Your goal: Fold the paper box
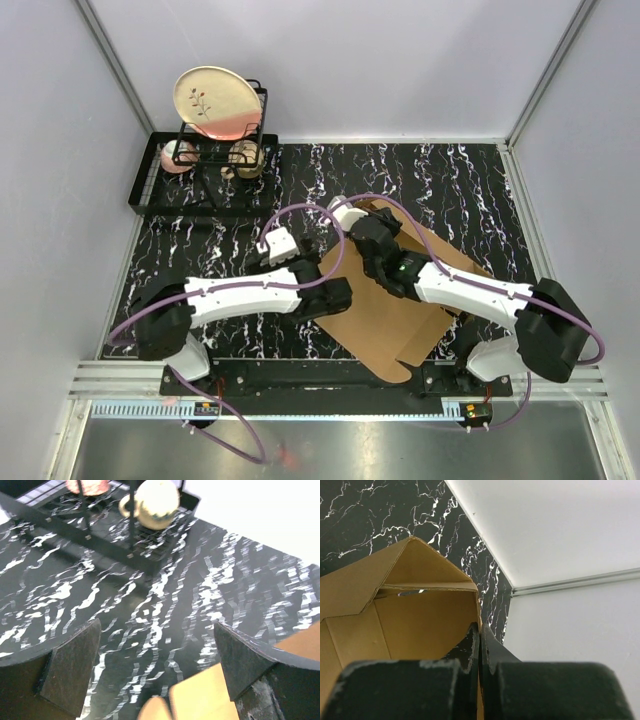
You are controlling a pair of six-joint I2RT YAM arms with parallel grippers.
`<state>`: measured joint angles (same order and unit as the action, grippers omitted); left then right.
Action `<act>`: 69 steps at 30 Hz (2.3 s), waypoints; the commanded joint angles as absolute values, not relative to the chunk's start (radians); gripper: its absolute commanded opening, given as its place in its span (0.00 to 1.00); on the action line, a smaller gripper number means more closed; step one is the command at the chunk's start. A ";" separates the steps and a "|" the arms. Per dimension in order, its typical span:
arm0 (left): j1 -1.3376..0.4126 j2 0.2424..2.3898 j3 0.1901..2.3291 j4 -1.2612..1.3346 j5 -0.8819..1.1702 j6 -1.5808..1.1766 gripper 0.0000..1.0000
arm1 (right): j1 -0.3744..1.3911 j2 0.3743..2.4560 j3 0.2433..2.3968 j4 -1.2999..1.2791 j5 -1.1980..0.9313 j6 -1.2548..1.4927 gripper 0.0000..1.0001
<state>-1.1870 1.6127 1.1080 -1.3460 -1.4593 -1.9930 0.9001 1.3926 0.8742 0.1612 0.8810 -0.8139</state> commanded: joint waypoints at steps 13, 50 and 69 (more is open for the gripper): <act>-0.899 1.772 2.594 -0.870 -1.519 -0.214 0.99 | 0.888 1.365 0.890 0.118 0.841 -0.706 0.00; -0.716 1.765 0.529 1.667 0.040 -0.269 0.77 | 0.914 1.333 0.634 0.600 0.911 -1.060 0.00; -0.739 1.927 0.660 1.669 0.147 -0.182 0.78 | 0.939 1.284 0.532 0.539 0.917 -1.045 0.00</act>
<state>-0.7311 1.8847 0.5968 1.2736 0.0826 -0.2058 0.9237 1.2911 0.5232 0.6006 0.8856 -1.1435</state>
